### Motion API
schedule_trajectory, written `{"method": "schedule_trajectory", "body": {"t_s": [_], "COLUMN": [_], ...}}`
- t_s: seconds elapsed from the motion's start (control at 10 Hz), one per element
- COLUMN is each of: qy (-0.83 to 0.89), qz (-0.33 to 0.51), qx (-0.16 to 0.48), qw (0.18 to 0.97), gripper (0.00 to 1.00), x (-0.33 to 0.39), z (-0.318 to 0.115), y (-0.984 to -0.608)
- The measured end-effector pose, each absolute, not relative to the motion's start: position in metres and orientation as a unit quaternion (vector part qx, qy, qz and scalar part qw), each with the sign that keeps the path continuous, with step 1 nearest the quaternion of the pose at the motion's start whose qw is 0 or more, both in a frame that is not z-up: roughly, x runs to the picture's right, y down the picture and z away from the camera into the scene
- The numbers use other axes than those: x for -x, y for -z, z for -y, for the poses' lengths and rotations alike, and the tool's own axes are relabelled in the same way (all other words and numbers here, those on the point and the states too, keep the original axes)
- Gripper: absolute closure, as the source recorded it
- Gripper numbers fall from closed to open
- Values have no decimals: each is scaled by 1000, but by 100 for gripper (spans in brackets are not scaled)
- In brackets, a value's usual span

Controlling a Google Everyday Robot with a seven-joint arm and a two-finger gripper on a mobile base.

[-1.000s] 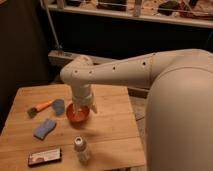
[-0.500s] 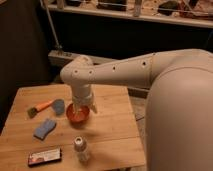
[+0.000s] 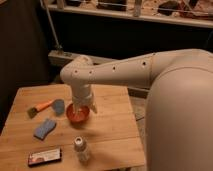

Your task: Knock the bottle over

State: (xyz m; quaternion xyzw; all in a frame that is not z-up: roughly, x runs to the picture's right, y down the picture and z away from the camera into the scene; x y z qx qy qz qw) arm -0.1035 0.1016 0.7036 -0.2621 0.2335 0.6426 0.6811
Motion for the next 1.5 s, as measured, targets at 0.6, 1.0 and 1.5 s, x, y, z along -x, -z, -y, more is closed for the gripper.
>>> {"method": "schedule_trajectory", "body": {"t_s": [0.6, 1.0, 1.5], "qy": [-643, -645, -629], "qz": [-228, -223, -212], "qx": [264, 261, 267], "qw": [682, 683, 699], "gripper": [35, 35, 62], "x": [104, 93, 78], "z": [-113, -136, -170], "y": [-694, -674, -651]}}
